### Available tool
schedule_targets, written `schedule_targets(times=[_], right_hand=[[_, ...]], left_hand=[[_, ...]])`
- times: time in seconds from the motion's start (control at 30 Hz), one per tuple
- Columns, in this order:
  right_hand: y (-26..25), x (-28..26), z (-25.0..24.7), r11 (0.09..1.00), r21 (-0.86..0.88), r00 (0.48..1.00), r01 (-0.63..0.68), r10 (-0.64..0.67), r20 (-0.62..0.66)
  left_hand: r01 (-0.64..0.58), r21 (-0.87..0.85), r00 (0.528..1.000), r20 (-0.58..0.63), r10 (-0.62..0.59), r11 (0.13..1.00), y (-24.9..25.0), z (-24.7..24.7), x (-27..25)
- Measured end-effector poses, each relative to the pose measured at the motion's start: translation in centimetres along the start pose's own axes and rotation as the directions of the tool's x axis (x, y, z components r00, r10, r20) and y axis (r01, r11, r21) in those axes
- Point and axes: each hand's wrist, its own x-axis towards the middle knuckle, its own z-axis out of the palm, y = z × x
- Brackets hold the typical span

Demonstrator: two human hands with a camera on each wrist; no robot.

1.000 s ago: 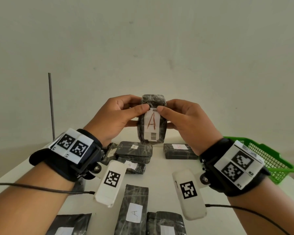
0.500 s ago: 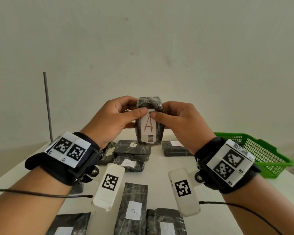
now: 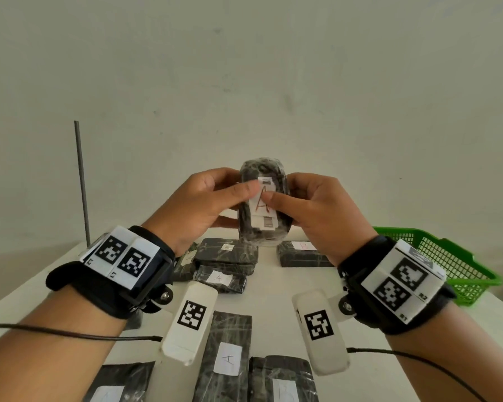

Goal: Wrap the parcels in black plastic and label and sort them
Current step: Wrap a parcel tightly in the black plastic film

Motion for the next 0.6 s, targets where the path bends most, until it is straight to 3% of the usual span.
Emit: schedule_targets(times=[0.2, 0.3, 0.43, 0.6], right_hand=[[0.13, -0.34, -0.01, 0.99, 0.125, 0.997, -0.066, 0.059, 0.058], [0.37, -0.37, -0.28, 0.997, 0.08, 1.0, -0.019, 0.018, 0.015], [0.29, -0.57, 0.01, 0.981, 0.188, 0.999, -0.047, 0.048, 0.0], [0.35, -0.59, 0.18, 0.992, 0.119, 0.995, 0.052, -0.04, -0.095]], left_hand=[[-0.018, -0.002, 1.0, -0.026, 0.018, 1.0, -0.08, -0.18, -0.17], [-0.011, 0.001, 1.0, -0.003, 0.011, 1.0, -0.03, 0.03, -0.48], [-0.05, 0.023, 0.998, -0.035, 0.05, 0.999, 0.01, 0.23, -0.74], [0.005, 0.01, 1.0, -0.006, -0.005, 1.0, -0.2, 0.68, -1.05]])
